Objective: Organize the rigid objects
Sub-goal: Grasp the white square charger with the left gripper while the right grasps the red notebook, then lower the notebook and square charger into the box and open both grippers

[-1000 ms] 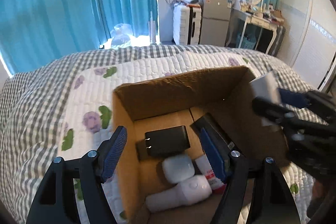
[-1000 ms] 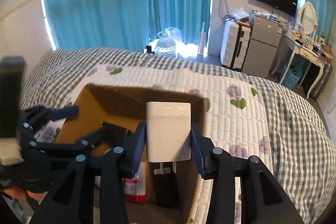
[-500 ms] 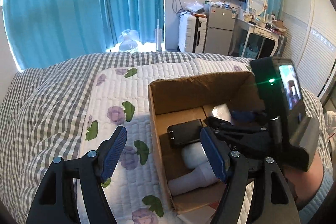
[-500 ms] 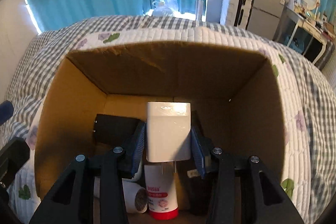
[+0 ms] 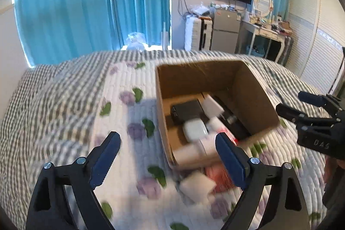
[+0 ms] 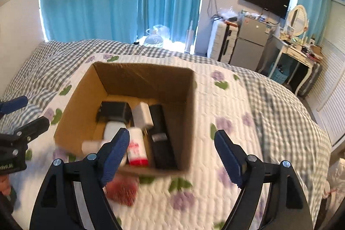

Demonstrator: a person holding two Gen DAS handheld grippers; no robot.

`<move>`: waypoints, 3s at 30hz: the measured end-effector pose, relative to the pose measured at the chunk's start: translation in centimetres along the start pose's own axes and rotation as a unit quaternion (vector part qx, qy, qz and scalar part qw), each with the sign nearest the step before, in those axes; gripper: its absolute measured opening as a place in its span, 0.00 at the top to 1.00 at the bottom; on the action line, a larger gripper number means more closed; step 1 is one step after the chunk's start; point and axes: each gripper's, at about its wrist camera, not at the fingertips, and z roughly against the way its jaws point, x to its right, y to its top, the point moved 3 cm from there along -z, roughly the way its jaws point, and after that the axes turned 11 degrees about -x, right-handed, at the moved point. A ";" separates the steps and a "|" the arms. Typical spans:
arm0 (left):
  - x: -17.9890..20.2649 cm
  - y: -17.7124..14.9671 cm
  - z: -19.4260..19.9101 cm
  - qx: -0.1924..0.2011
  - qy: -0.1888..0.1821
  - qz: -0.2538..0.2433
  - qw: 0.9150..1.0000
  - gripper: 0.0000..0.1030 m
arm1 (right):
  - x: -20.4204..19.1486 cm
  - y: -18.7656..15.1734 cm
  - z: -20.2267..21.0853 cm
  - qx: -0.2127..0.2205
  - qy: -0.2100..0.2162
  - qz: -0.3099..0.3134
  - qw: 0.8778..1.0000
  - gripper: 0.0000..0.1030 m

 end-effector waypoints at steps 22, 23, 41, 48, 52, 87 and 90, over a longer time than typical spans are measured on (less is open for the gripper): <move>4.7 -7.7 -13.7 -0.129 0.026 0.018 0.991 0.11 | -0.7 -10.0 -8.7 -0.073 0.015 -0.019 0.997 0.11; 4.8 -7.7 -13.7 -0.124 0.023 0.017 0.992 0.11 | -0.8 -10.1 -8.9 -0.075 0.014 -0.016 0.997 0.11; 2.4 -8.2 -7.9 -0.073 0.009 -0.014 0.997 0.32 | -2.9 -10.6 -8.7 -0.085 0.031 -0.015 0.996 0.11; -0.2 -8.5 -6.9 -0.061 0.047 0.017 0.997 0.32 | -7.3 -10.2 -10.4 -0.114 0.066 0.020 0.991 0.15; -0.8 -8.5 -6.7 -0.067 0.042 0.031 0.996 0.32 | -9.2 -10.3 -12.2 -0.137 0.071 0.030 0.988 0.15; 1.0 -8.7 -3.6 -0.062 0.030 0.017 0.998 0.31 | -8.6 -10.9 -5.7 -0.065 0.089 0.059 0.992 0.91; 1.4 -8.5 -2.5 -0.053 0.029 0.012 0.998 0.31 | -8.0 -10.8 -4.3 -0.053 0.086 0.055 0.993 0.91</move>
